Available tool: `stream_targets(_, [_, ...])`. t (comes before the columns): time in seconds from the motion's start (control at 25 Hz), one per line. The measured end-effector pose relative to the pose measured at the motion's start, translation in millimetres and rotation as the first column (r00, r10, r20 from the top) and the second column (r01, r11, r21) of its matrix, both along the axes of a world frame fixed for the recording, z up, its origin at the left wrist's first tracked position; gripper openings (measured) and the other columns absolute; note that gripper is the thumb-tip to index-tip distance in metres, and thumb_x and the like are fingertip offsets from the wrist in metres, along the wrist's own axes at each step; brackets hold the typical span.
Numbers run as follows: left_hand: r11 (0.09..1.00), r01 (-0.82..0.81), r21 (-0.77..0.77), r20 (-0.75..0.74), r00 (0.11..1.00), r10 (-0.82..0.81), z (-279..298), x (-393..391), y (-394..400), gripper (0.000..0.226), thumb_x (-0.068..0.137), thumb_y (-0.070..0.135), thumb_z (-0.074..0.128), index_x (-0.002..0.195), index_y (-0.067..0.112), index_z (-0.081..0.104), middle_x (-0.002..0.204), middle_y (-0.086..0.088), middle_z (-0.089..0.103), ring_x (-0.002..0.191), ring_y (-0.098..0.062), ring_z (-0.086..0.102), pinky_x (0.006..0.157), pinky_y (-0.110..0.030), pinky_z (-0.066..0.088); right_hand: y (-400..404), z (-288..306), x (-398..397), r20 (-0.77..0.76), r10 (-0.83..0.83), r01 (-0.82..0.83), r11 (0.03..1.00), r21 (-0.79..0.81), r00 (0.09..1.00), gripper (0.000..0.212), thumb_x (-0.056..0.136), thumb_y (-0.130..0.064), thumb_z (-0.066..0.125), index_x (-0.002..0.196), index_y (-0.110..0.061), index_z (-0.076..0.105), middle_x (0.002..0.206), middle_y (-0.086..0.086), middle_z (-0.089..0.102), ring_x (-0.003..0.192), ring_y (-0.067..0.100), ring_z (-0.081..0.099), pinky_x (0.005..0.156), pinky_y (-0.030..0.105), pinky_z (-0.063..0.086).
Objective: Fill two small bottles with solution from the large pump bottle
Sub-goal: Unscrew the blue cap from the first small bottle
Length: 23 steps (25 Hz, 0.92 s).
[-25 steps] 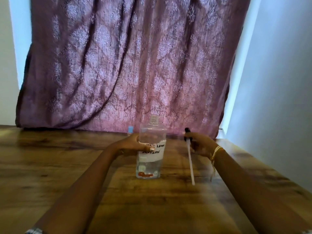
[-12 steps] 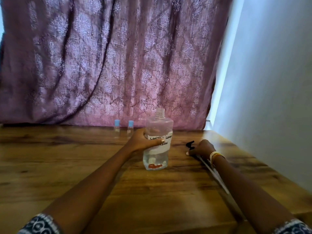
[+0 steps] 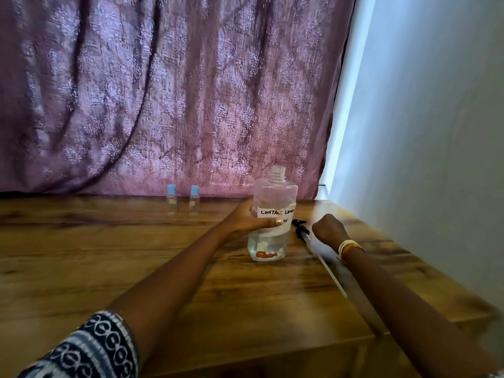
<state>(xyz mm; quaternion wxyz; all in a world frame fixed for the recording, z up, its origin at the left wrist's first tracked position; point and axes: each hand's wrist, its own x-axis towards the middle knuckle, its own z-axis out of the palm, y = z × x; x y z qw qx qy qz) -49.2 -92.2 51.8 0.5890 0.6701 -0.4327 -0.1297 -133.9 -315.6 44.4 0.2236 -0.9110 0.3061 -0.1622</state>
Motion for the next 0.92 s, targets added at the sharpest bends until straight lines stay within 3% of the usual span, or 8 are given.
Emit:
stream_targets(0.12, [0.983,-0.089,0.163,0.059,0.995,0.081,-4.7,5.5,21.6,0.076,0.073,0.026,0.081,0.138,0.021,0.042,0.119,0.005,0.058,0.108,-0.015,0.059,0.072,-0.019,0.053,34.6,7.4,-20.7,-0.086,0.06,-0.071,0.989,-0.128,0.995,0.032,0.093,-0.027,0.055,0.109,0.0,0.059,0.102,0.019,0.067,0.081,0.029,0.058,0.065,0.027,0.04])
stream_targets(0.2, [0.944,-0.128,0.305,0.151,0.985,0.084,-12.5,13.8,44.4,0.085,0.069,0.031,0.083,0.142,0.022,0.039,0.128,-0.003,0.056,0.113,-0.02,0.057,0.086,-0.031,0.053,69.2,12.7,-34.7,-0.305,0.225,-0.241,0.97,-0.017,0.926,0.026,0.094,-0.024,0.051,0.11,-0.004,0.057,0.078,0.01,0.061,0.058,0.017,0.052,0.047,0.02,0.04])
stream_targets(0.24, [0.917,-0.14,0.374,0.191,0.979,0.072,-16.8,17.5,58.4,0.086,0.068,0.034,0.084,0.141,0.023,0.04,0.129,-0.006,0.056,0.114,-0.021,0.057,0.092,-0.036,0.052,86.8,13.0,-40.3,-0.402,0.3,-0.306,0.951,0.051,0.865,0.018,0.092,-0.022,0.052,0.099,-0.007,0.059,0.066,0.006,0.056,0.047,0.013,0.048,0.039,0.017,0.037])
stream_targets(0.32, [0.859,-0.212,0.466,0.273,0.958,0.088,-23.1,26.2,88.3,0.082,0.066,0.043,0.083,0.137,0.025,0.046,0.126,-0.004,0.057,0.112,-0.02,0.057,0.091,-0.035,0.052,122.1,10.9,-47.8,-0.499,0.383,-0.408,0.911,0.063,0.777,0.021,0.085,-0.021,0.055,0.067,-0.011,0.059,0.053,0.004,0.055,0.034,0.011,0.044,0.041,0.017,0.037])
stream_targets(0.44, [0.799,-0.398,0.451,0.405,0.889,0.214,-27.4,46.0,132.1,0.059,0.073,0.045,0.078,0.124,0.021,0.059,0.118,0.0,0.062,0.106,-0.018,0.059,0.078,-0.026,0.047,166.4,2.2,-36.1,-0.348,0.516,-0.508,0.853,0.123,0.782,0.015,0.077,-0.015,0.06,0.065,-0.008,0.06,0.062,0.009,0.061,0.05,0.019,0.054,0.056,0.027,0.044])
stream_targets(0.64, [0.742,-0.607,0.286,0.392,0.78,0.487,-50.9,70.6,190.1,0.032,0.075,0.025,0.079,0.103,0.013,0.07,0.104,-0.009,0.071,0.099,-0.023,0.066,0.086,-0.034,0.052,225.7,-6.0,25.5,0.037,0.584,-0.578,0.79,0.205,0.811,0.015,0.074,-0.012,0.063,0.066,-0.015,0.05,0.075,0.011,0.062,0.074,0.031,0.061,0.062,0.041,0.049])
stream_targets(0.8, [0.773,-0.597,0.215,0.378,0.78,0.498,-58.6,75.8,192.9,0.034,0.075,0.023,0.08,0.105,0.011,0.071,0.107,-0.009,0.071,0.098,-0.02,0.066,0.089,-0.031,0.051,235.0,-8.6,97.8,0.2,0.521,-0.543,0.836,0.077,0.83,0.005,0.08,-0.012,0.062,0.079,-0.01,0.058,0.089,0.012,0.068,0.086,0.032,0.062,0.07,0.027,0.049])
stream_targets(0.92, [0.783,-0.573,0.243,0.409,0.792,0.453,-60.3,84.5,191.6,0.038,0.076,0.027,0.078,0.11,0.014,0.069,0.109,-0.004,0.069,0.099,-0.015,0.063,0.087,-0.026,0.049,231.0,-11.6,153.4,0.262,0.37,-0.42,0.892,0.166,0.891,0.044,0.077,-0.02,0.07,0.113,-0.003,0.051,0.117,0.02,0.063,0.105,0.036,0.061,0.088,0.043,0.053])
